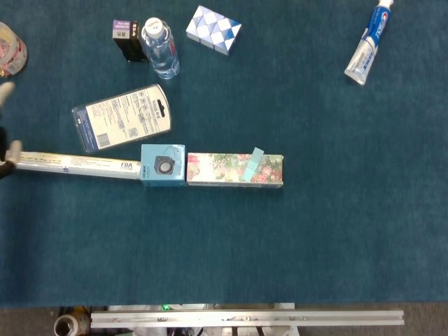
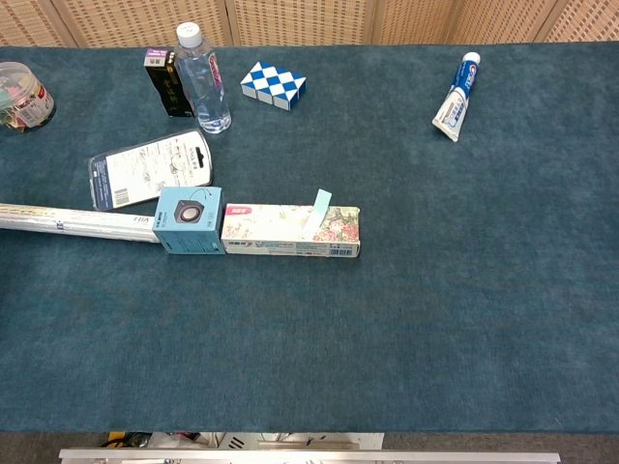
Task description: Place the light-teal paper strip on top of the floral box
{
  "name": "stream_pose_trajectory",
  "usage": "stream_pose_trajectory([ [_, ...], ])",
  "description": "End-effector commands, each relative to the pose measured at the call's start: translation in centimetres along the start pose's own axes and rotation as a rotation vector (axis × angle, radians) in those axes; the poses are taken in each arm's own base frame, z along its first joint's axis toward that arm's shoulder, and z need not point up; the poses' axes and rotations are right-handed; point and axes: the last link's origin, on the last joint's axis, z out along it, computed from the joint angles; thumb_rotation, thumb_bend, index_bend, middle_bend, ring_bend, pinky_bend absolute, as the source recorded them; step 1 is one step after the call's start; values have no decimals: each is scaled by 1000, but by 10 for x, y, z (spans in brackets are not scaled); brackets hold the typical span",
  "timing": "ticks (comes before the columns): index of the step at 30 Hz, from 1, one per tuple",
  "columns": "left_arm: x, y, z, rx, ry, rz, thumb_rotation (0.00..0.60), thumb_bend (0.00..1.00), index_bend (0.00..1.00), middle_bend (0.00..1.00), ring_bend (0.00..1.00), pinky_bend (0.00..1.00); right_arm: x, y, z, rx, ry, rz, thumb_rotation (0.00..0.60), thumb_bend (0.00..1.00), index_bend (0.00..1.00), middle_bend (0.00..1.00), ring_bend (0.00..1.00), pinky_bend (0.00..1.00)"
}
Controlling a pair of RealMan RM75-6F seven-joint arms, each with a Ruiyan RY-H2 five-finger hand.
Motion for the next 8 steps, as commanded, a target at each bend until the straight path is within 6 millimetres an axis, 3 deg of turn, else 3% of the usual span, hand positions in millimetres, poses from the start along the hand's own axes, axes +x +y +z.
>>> stream_pose_trajectory([
  [1, 5, -14, -15, 50, 36, -11, 600, 398, 101, 346, 306, 374, -2, 4, -9, 12, 12, -2, 600, 111, 296, 436, 407, 515],
  [8, 12, -23, -37, 76, 57, -4, 600, 397, 101, 345, 306, 362, -2, 2, -17, 12, 17, -4, 600, 109, 296, 436, 407, 515],
])
